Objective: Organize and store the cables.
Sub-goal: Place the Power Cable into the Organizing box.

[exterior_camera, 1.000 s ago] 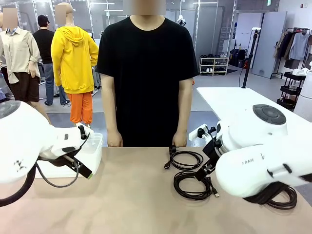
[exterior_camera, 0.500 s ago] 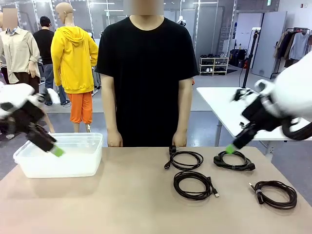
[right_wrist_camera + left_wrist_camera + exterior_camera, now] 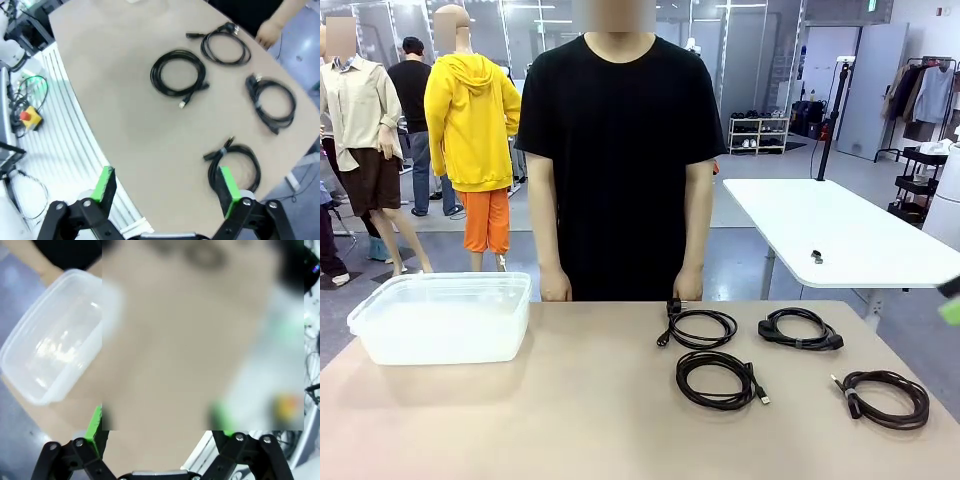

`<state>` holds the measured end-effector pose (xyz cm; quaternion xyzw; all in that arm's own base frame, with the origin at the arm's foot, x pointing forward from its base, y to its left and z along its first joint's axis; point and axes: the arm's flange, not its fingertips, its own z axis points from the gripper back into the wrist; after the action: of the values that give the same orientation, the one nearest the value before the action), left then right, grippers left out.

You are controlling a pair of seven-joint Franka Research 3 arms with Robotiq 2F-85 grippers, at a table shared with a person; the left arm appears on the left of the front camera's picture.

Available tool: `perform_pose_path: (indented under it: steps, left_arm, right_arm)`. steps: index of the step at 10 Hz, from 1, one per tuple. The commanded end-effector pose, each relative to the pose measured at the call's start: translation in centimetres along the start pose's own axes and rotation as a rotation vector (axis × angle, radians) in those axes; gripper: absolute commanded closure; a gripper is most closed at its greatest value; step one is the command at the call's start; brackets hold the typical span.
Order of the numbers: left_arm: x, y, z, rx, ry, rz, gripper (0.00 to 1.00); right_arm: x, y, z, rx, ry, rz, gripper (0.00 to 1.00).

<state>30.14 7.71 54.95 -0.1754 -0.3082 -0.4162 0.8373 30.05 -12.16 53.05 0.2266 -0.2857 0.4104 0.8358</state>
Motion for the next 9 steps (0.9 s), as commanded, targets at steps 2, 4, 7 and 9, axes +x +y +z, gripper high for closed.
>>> perform_pose_path:
  steps: [2,4,7,9]
  left_arm:
    - [-7.9,-0.3,1.2,0.013,-0.148,0.128,0.00]
    - [-10.1,-0.4,0.8,0.029,-0.182,0.169,0.00]
    - [-9.5,2.3,4.1,0.051,-0.171,0.196,0.00]
    - [-9.5,2.3,4.1,0.051,-0.171,0.196,0.00]
  right_arm:
    - [-7.3,0.1,1.4,0.002,-0.096,-0.114,0.00]
    - [-9.5,0.3,1.3,0.002,-0.145,-0.138,0.00]
    - [-8.4,0.1,0.5,-0.043,-0.161,-0.154,0.00]
    - [-9.6,-0.1,1.9,-0.004,-0.132,-0.168,0.00]
